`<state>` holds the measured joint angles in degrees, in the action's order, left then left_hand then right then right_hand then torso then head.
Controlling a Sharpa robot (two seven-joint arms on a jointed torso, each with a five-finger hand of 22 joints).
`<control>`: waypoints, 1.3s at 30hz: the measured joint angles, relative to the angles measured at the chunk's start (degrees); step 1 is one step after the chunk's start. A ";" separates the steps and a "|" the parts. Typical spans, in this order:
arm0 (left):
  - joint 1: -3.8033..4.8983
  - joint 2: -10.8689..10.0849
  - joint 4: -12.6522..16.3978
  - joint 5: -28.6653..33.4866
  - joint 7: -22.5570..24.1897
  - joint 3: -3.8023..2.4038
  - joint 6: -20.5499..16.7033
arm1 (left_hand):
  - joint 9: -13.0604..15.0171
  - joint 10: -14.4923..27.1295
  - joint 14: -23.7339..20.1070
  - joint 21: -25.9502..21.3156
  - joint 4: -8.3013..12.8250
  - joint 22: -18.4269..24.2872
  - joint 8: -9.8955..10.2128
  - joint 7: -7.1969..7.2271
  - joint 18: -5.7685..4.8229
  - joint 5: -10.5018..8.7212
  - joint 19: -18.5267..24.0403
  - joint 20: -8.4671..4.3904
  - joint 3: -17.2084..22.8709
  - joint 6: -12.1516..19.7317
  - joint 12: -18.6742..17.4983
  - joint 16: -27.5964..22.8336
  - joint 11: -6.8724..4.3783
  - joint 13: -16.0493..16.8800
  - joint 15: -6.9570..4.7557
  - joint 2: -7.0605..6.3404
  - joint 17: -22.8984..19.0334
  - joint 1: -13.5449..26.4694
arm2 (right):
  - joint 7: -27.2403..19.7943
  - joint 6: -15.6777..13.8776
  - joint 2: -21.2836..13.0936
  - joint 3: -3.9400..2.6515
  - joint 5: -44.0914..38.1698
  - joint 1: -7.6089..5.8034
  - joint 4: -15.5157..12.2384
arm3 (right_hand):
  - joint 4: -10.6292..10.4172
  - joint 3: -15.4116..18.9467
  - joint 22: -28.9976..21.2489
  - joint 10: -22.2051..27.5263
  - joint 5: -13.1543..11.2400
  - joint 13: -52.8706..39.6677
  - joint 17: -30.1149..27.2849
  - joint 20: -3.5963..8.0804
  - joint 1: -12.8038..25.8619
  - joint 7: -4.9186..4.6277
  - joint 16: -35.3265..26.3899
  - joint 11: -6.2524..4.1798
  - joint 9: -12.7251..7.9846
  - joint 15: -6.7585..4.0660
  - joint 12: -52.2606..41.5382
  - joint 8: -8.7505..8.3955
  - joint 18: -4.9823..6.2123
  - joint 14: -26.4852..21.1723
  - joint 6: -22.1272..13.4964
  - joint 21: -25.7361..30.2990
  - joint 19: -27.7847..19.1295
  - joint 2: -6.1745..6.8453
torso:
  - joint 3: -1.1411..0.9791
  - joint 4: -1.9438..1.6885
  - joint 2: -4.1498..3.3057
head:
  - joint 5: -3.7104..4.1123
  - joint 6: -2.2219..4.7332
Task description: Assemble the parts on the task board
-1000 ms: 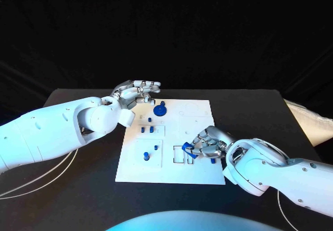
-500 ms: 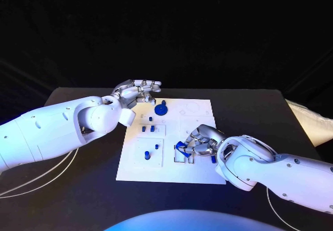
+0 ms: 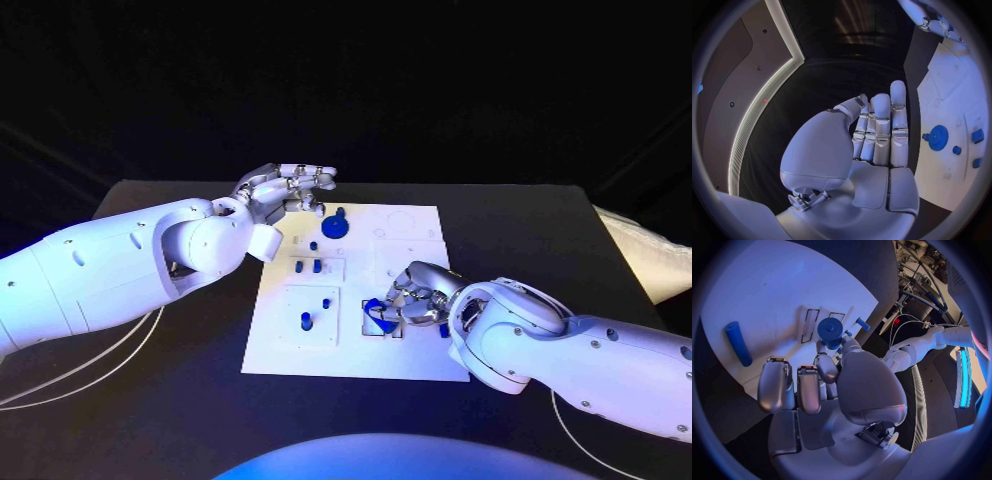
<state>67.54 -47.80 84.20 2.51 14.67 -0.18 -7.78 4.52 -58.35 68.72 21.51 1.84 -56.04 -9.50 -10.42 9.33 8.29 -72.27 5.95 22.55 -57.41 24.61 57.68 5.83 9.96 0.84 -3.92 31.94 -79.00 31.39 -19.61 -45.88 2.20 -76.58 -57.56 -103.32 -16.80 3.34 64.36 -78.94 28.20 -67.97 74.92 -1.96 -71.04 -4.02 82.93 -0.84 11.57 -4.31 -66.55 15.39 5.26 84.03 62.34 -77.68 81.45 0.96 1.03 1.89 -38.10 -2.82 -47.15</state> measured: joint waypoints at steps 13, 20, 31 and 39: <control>0.00 -0.20 0.13 0.00 0.01 0.00 0.00 | -0.07 0.62 0.00 0.00 0.00 0.00 0.00 -0.21 0.00 0.00 0.21 0.21 0.00 0.82 0.00 0.00 0.20 0.00 0.00 0.28 0.01 0.33 | 1.53 1.06 0.00 0.05 -3.44 0.03 0.06 | 0.15 6.47 -0.79 0.56 -14.48 0.89 -0.01 0.22 7.96 0.42 -0.89 0.10 4.40 -0.01 2.45 0.98 0.00 -0.01 0.80 0.26 -0.22 -0.28 | 0.00 -0.01 0.02 | 0.00 0.04; 0.00 -0.24 0.13 0.00 0.03 0.00 -0.04 | -0.15 1.13 -0.20 0.00 0.00 0.01 0.00 -0.43 0.00 0.00 0.21 0.21 0.00 1.45 0.00 0.28 0.30 0.00 0.20 0.06 0.01 0.55 | 1.56 1.04 -0.06 0.04 -4.20 0.03 -0.09 | 0.08 7.91 -0.89 0.78 -17.71 1.26 -0.01 0.22 9.45 0.45 -1.24 0.29 5.07 -0.01 3.25 0.98 0.00 -0.01 0.39 0.26 -0.22 -0.27 | 0.00 -0.07 0.02 | 0.03 -0.08; 0.00 -0.31 0.09 0.00 0.06 0.00 -0.06 | -0.14 1.13 -0.20 0.00 0.00 0.05 0.00 -0.52 -0.01 0.00 0.21 0.21 0.00 1.54 0.00 0.28 0.30 0.00 0.20 0.06 0.01 0.55 | 0.69 1.08 -1.15 0.04 -4.66 0.13 -1.17 | 2.42 7.90 -0.89 0.78 -16.87 0.97 -0.01 0.22 4.12 0.46 -1.24 0.29 6.14 -0.01 3.50 0.99 0.00 -0.01 0.01 0.26 -0.22 -0.35 | -0.02 -0.07 0.07 | 0.00 -0.14; 0.00 -0.32 -0.01 0.00 0.06 0.00 -0.05 | -0.14 1.13 -0.20 0.00 0.00 0.05 0.00 -0.52 0.00 0.00 0.21 0.21 0.00 1.54 0.00 0.28 0.30 0.00 0.20 0.06 0.01 0.54 | -1.11 2.05 -1.45 0.04 -4.95 0.29 -1.78 | 6.34 7.07 -0.59 0.78 -17.90 0.65 -0.02 0.21 -2.27 0.30 -1.24 0.30 6.88 -0.01 3.55 1.23 0.00 -0.01 -0.17 0.45 -0.22 -0.56 | -0.02 -0.08 0.12 | -0.07 -0.16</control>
<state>67.54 -48.13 84.19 2.51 14.73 -0.19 -7.84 4.38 -57.23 68.52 21.51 1.84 -55.99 -9.50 -10.93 9.33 8.29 -72.06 6.16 22.55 -55.87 24.61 57.96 6.12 9.96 1.04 -3.86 31.96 -78.45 30.28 -17.56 -47.33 2.23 -81.53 -57.28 -105.10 -10.46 10.41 63.77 -78.16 10.30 -67.32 74.91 -1.75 -73.31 -3.73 81.69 -0.54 18.45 -4.31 -63.00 16.62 5.27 84.03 62.17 -77.23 81.24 0.41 1.02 1.81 -37.98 -2.89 -47.32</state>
